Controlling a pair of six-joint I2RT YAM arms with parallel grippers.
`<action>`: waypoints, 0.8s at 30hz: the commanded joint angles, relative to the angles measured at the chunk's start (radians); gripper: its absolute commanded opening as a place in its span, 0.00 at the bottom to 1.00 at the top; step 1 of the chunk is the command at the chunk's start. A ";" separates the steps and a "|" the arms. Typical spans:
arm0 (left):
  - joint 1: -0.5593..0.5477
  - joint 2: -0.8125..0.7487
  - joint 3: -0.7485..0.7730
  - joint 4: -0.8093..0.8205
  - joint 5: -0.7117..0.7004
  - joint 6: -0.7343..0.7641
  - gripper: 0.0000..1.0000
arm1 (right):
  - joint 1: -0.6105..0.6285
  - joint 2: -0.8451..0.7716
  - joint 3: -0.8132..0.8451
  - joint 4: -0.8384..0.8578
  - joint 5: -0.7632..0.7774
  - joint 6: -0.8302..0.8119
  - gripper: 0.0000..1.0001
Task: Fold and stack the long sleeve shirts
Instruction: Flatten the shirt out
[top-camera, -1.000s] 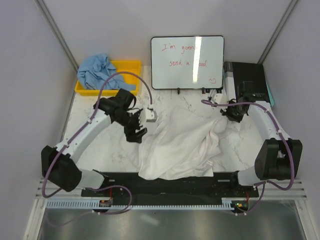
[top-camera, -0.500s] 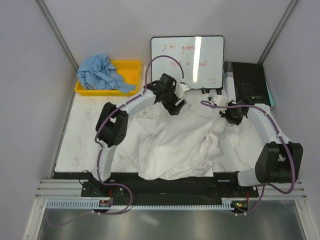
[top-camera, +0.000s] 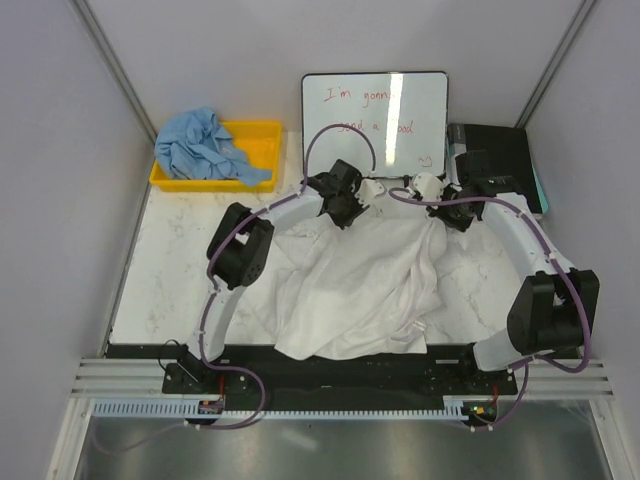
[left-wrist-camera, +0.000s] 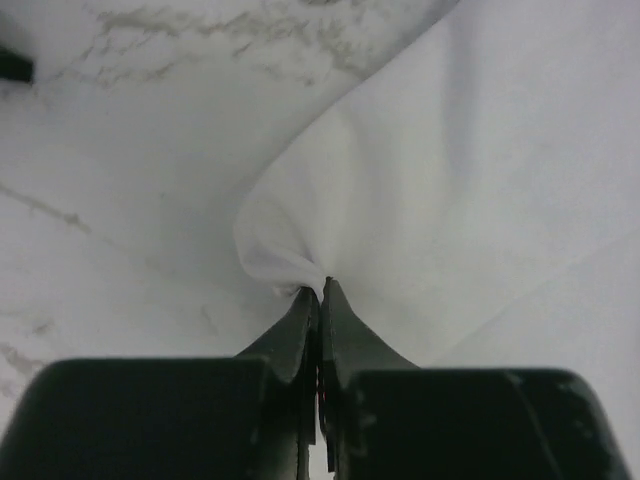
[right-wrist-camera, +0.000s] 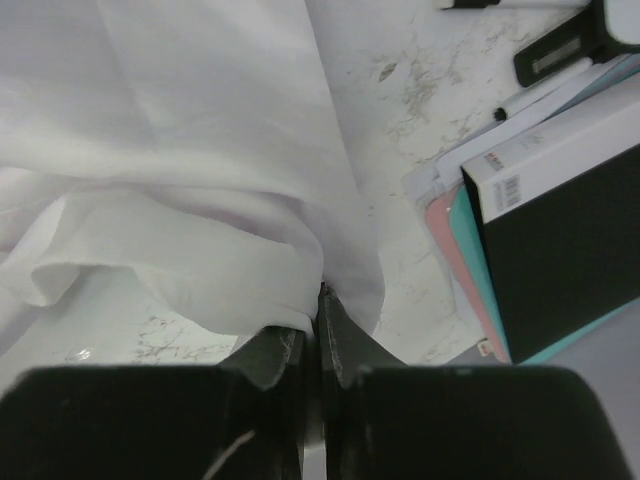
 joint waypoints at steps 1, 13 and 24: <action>0.139 -0.258 -0.219 -0.027 0.017 -0.004 0.02 | 0.074 0.004 0.103 0.119 0.102 0.023 0.11; 0.390 -0.639 -0.609 -0.103 0.069 0.096 0.02 | 0.034 0.167 0.292 0.047 -0.147 0.318 0.75; 0.390 -0.599 -0.558 -0.099 0.096 0.060 0.02 | -0.063 0.338 0.197 0.125 -0.061 0.345 0.71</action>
